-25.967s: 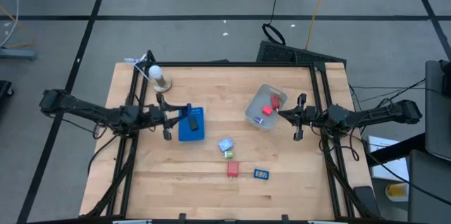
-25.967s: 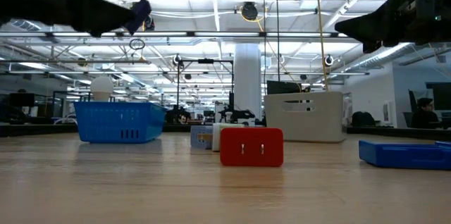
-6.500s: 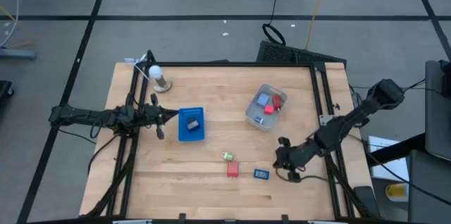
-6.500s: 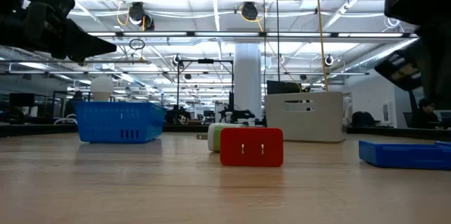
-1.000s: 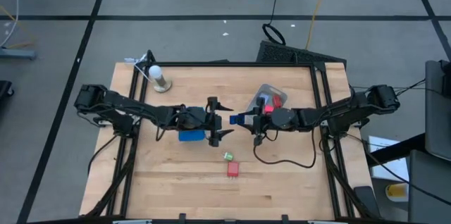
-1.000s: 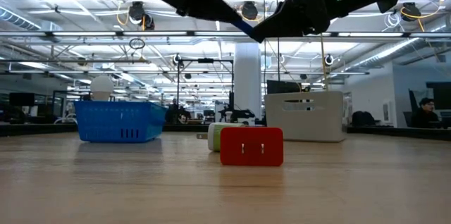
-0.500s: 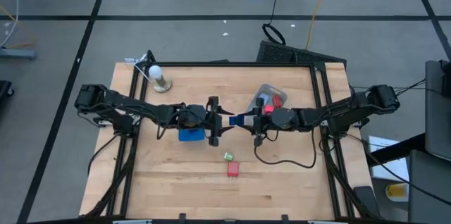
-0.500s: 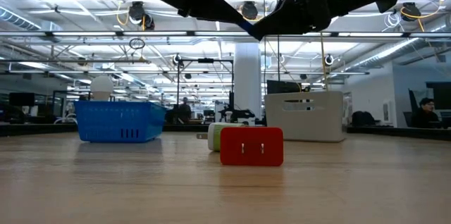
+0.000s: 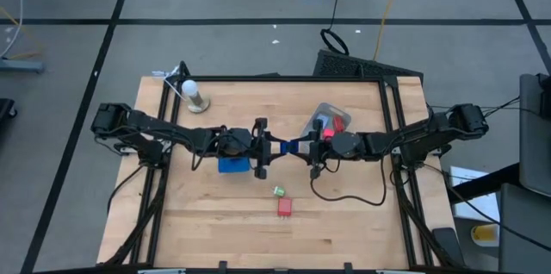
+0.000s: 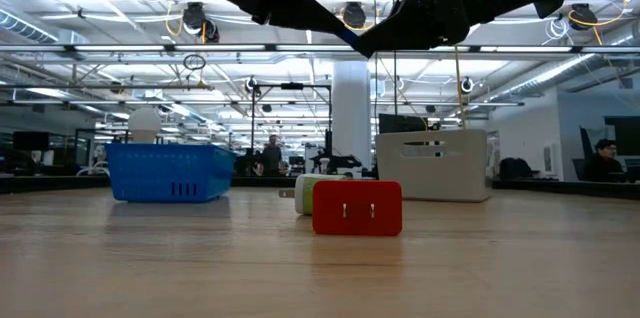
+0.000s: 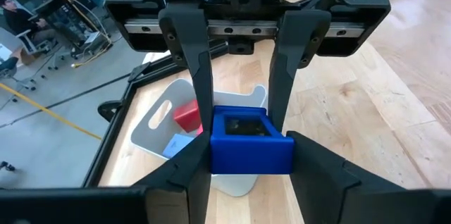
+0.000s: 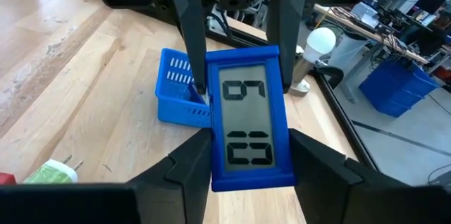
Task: Pick & Place Office items
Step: Put the blue digital clock into the blue bin
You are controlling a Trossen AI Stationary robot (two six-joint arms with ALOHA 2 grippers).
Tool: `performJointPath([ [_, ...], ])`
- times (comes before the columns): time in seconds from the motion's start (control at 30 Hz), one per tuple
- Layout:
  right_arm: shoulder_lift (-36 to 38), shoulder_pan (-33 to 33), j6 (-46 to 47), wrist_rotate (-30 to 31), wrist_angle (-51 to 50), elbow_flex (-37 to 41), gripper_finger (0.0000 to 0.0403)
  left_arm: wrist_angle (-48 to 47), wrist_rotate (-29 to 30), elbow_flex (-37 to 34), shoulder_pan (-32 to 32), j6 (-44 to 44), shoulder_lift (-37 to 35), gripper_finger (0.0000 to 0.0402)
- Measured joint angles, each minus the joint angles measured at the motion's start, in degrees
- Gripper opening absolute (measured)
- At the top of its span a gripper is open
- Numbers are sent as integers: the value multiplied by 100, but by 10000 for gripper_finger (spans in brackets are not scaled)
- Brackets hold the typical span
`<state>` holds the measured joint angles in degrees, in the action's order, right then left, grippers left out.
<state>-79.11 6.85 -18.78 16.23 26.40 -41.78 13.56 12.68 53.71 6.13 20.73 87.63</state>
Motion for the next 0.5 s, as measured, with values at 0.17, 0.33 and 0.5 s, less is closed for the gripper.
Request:
performJointPath([
  [0.17, 58, 5, 19, 0, 2, 0, 191, 0, 74, -1, 40, 23, -1, 158],
  [0.33, 258, 14, 180, 17, -54, 0, 228, -84, 74, -4, 44, 26, 0, 158],
  [0.5, 556, 79, 275, 47, -462, -4, 247, -309, 70, -13, 69, 41, -231, 158],
])
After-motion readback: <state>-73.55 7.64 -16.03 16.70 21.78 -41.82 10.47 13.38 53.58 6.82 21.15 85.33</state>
